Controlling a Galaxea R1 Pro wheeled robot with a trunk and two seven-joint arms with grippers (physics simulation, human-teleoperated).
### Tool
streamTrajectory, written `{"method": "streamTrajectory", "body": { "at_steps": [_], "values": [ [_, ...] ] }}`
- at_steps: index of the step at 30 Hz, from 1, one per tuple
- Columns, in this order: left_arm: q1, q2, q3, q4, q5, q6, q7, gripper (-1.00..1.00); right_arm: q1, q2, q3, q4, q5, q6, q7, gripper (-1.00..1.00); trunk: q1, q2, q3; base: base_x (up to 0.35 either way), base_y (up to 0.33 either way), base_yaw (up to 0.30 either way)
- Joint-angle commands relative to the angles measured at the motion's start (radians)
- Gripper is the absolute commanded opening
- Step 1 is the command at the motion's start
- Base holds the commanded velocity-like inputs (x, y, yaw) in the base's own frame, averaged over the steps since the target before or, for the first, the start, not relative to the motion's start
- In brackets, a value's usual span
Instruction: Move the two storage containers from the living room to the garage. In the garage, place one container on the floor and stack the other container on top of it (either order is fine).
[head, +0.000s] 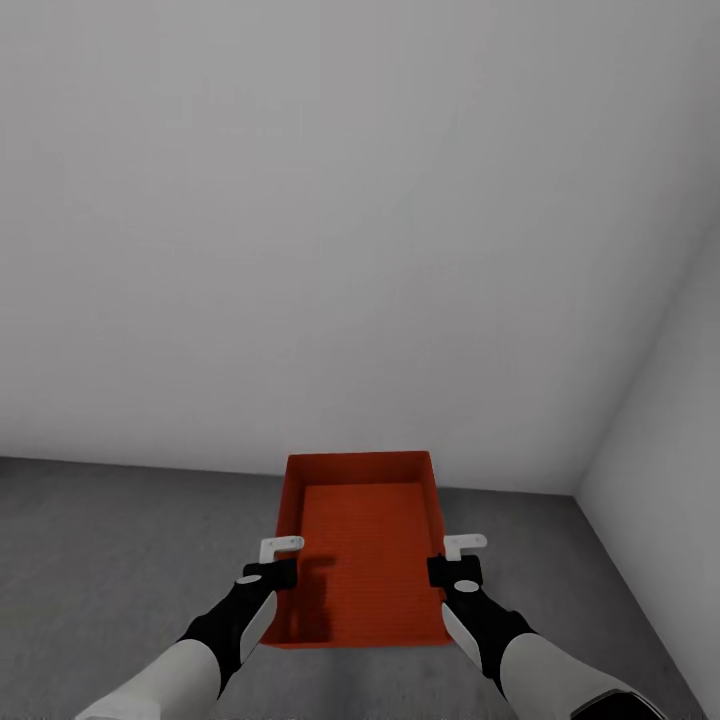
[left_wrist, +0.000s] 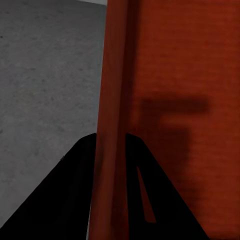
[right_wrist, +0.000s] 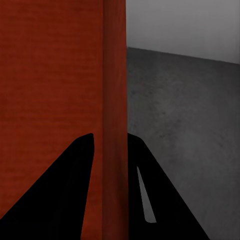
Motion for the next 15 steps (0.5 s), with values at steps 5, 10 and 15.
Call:
{"method": "streamTrajectory", "body": {
  "at_steps": [5, 10, 15],
  "values": [
    [0.0, 0.002, 0.003, -0.002, 0.005, 0.006, 0.012, -1.0, -0.001, 0.0, -0.02, -0.027, 0.0, -0.005, 0.0, -1.0, 0.019, -0.036, -0.025, 0.0, 0.0, 0.0],
    [0.0, 0.002, 0.003, -0.002, 0.005, 0.006, 0.013, -1.0, -0.001, 0.0, -0.02, -0.027, 0.0, -0.005, 0.0, -1.0, 0.038, -0.071, -0.049, 0.0, 0.0, 0.0],
    [0.0, 0.002, 0.003, -0.002, 0.005, 0.006, 0.013, -1.0, -0.001, 0.0, -0.02, -0.027, 0.0, -0.005, 0.0, -1.0, 0.058, -0.106, -0.072, 0.0, 0.0, 0.0]
  ]
}}
